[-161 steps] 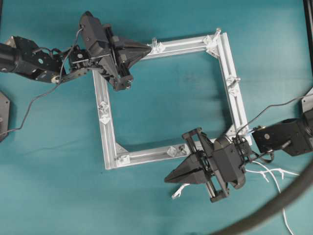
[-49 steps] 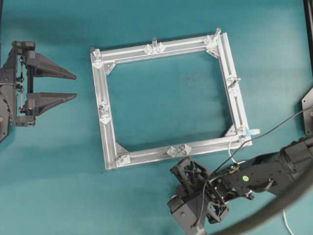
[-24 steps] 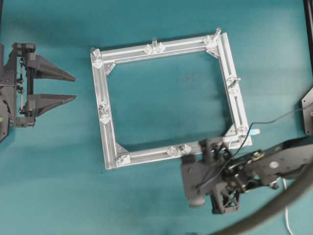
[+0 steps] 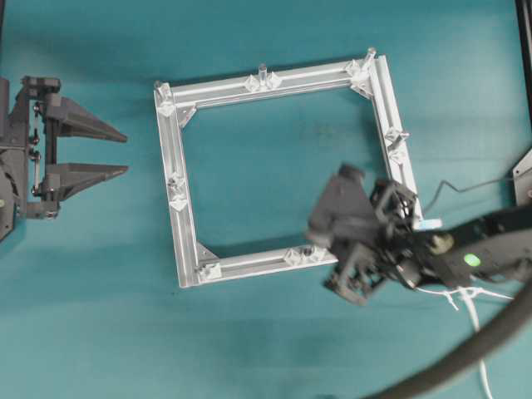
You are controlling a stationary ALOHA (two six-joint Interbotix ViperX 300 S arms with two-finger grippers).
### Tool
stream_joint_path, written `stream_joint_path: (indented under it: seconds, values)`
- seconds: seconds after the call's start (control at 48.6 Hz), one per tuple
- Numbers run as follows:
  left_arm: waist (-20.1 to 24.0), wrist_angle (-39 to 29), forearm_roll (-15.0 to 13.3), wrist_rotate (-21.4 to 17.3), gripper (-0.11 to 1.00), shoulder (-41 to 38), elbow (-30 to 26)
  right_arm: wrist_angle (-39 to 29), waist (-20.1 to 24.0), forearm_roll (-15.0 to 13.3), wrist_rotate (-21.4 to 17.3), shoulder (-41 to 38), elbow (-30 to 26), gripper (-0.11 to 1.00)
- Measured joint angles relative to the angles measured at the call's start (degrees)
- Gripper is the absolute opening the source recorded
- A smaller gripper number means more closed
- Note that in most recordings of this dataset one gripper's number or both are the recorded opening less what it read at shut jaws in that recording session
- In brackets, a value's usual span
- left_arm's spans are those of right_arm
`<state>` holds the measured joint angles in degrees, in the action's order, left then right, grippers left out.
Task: Move the cable alternately left and right between 8 pins so it hooks onto each one.
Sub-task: 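Carry the cable plug with the right gripper across the frame toward the bottom-left corner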
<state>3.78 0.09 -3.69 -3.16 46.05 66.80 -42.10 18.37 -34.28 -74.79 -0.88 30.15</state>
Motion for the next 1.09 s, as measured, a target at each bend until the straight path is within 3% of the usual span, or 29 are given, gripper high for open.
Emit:
stream_joint_path:
  seconds: [0.144,0.329,0.514,0.617,0.926,1.09]
  values:
    - [-0.8,0.1,0.0,0.1,0.63,0.1,0.2,0.3,-3.6,0.1,-0.4,-3.4,-4.0,0.15]
    - [-2.2,0.0,0.0,0.1,0.63,0.0,0.3,0.4,-7.6,2.4,-0.4,-7.5,-9.1,0.15]
    - [-3.3,0.0,0.0,0.1,0.63,0.0,0.4,0.6,-8.1,4.6,3.9,-9.6,-11.1,0.15]
    - [-3.8,0.0,0.0,0.0,0.63,0.1,0.4,1.5,-8.2,6.9,11.3,-10.3,-11.3,0.15]
    - [-4.1,0.1,0.0,0.1,0.63,0.4,0.6,2.8,-7.9,13.0,40.1,-12.3,-14.9,0.15]
    - [-4.1,0.0,0.0,0.1,0.63,8.6,3.0,2.8,-6.8,15.0,53.6,-14.4,-18.8,0.15]
